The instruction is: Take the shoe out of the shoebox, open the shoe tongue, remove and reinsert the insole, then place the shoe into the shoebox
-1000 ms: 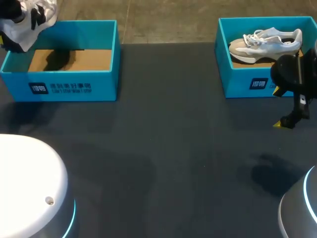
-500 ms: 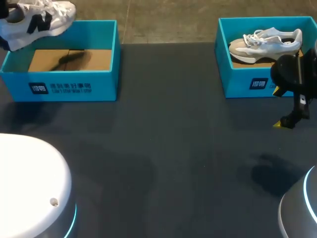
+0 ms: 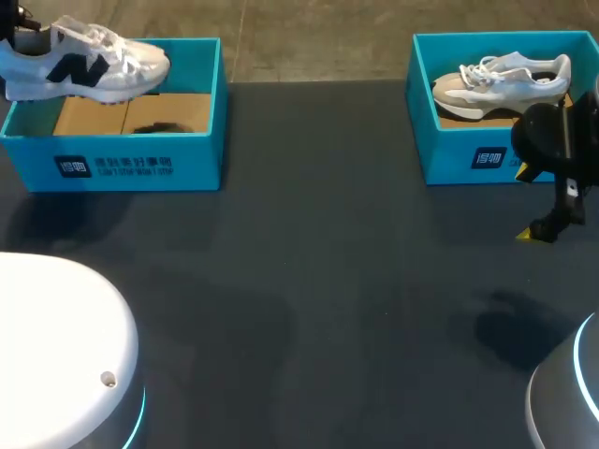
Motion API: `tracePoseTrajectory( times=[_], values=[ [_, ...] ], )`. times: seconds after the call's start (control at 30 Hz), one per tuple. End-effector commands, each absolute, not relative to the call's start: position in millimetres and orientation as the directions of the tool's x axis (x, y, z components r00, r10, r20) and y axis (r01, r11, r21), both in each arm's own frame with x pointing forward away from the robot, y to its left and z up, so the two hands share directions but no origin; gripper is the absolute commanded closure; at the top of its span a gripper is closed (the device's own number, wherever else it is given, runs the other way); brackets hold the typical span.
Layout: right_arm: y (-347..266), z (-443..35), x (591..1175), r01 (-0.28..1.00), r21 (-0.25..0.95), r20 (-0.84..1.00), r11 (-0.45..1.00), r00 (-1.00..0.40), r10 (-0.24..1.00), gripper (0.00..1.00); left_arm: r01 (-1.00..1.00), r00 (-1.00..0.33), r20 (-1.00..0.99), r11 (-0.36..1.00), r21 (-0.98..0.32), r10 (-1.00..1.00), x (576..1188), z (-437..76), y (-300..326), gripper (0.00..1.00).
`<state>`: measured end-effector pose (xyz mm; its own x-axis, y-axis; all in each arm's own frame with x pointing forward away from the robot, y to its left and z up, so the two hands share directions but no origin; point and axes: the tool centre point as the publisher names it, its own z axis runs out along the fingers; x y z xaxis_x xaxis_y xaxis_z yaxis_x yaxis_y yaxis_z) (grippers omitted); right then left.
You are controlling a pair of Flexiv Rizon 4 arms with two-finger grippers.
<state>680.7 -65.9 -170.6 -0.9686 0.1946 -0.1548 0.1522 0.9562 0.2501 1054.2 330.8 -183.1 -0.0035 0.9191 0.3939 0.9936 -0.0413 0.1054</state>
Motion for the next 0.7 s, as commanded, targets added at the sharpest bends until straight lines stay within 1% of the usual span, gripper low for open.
tracePoseTrajectory(
  times=[0.03,0.23,0.5,0.57,0.7],
  values=[
    [-65,-171,683,0.153,0.248,-0.151,0.957,-0.969,0.194,0.00,0.940,0.251,0.453,-0.327,0.098,0.856,1045,-182,332,1.00],
    [-65,-171,683,0.153,0.248,-0.151,0.957,-0.969,0.194,0.00,0.940,0.248,0.441,-0.324,0.103,0.862,1050,-187,330,1.00],
    [-65,-171,683,0.153,0.248,-0.151,0.957,-0.969,0.194,0.00,0.959,0.181,0.378,-0.248,0.135,0.908,1062,-193,328,1.00],
    [-65,-171,683,0.153,0.248,-0.151,0.957,-0.969,0.194,0.00,0.957,0.203,0.370,-0.264,0.122,0.907,1065,-195,325,1.00],
    [-65,-171,683,0.153,0.248,-0.151,0.957,-0.969,0.194,0.00,0.960,0.198,0.353,-0.253,0.118,0.914,1072,-203,318,1.00]
  ],
)
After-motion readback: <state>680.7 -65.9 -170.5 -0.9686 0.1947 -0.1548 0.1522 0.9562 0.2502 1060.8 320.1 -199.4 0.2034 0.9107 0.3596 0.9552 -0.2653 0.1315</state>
